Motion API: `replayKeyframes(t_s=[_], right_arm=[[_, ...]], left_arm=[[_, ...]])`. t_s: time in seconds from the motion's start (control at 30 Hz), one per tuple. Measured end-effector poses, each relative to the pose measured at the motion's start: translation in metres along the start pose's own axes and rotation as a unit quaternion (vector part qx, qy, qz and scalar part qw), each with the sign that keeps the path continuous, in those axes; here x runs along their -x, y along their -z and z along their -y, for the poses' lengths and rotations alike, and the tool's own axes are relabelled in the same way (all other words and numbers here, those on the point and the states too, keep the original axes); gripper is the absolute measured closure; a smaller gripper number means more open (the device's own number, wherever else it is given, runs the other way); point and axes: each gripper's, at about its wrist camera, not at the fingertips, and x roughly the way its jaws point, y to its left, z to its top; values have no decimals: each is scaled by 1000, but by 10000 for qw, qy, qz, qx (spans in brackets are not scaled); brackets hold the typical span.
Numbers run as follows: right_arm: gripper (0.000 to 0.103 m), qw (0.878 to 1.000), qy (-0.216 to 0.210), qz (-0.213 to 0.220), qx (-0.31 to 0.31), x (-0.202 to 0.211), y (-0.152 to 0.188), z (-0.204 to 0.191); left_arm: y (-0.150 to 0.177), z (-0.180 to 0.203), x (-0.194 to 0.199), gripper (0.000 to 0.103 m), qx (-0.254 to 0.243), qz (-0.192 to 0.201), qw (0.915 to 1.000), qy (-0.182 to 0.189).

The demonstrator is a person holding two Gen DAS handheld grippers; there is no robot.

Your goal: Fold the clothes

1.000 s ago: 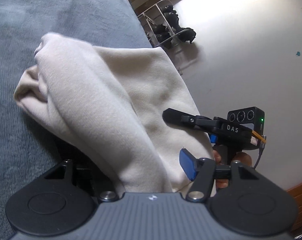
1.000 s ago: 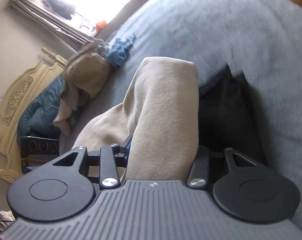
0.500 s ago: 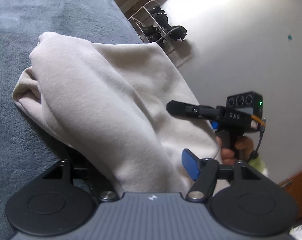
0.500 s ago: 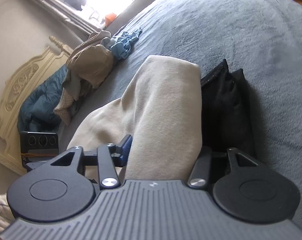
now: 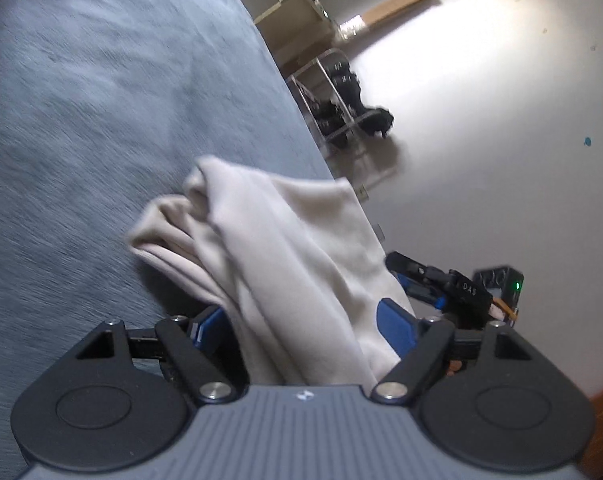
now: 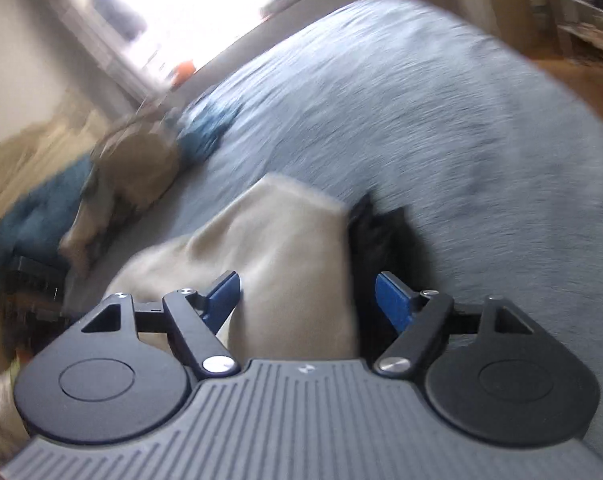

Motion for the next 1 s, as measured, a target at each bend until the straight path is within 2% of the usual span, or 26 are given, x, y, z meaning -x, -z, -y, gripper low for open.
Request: replayKeyframes(t_s=[0.1, 0.17, 0.27, 0.33, 0.43, 0.5, 0.53, 0.63, 0.7, 0.73, 0.8, 0.87, 0.9, 1.0], right_arm=[[28, 9966, 600, 554, -62, 22, 0, -3], [31, 9922, 929, 829, 70, 39, 3, -20], [45, 9816, 1537, 954, 605, 52, 8, -56], [54, 9728, 1883, 926, 985, 57, 17, -85], [65, 9662, 1935, 764, 1522, 53, 32, -129], [66, 9622, 1867, 680, 1863, 44, 43, -157], [66, 9606, 1811, 652, 2007, 40, 48, -171], [64, 9572, 1474, 415, 2455, 23, 60, -214], [59, 9381, 1491, 192, 3119, 2, 71, -249], [51, 9252, 1583, 117, 3448, -10, 78, -264], [45, 9016, 1671, -75, 3990, -35, 90, -289], [42, 8905, 1682, -325, 4215, -57, 96, -304], [40, 8798, 1804, -377, 4381, -68, 100, -308], [38, 8492, 2287, -490, 4735, -88, 116, -315]], left_arm=[[-1, -1, 24, 22, -182, 336, 9991, -186], [2, 5, 43, 22, -466, 617, 9961, -432], [10, 20, 72, 23, -977, 1014, 9876, -700], [23, 39, 86, 23, -1504, 1150, 9796, -668], [53, 72, 89, 23, -2395, 1084, 9635, -508], [73, 90, 81, 23, -2749, 949, 9550, -585], [83, 93, 77, 23, -2790, 863, 9544, -625], [105, 82, 74, 23, -2533, 588, 9639, -574], [114, 66, 81, 23, -2234, 471, 9717, -601], [117, 57, 87, 23, -2113, 464, 9742, -644], [120, 39, 101, 23, -1907, 500, 9775, -747], [117, 23, 110, 23, -1803, 604, 9774, -919], [112, 14, 115, 23, -1729, 649, 9778, -993], [83, -16, 125, 23, -1123, 630, 9877, -883]])
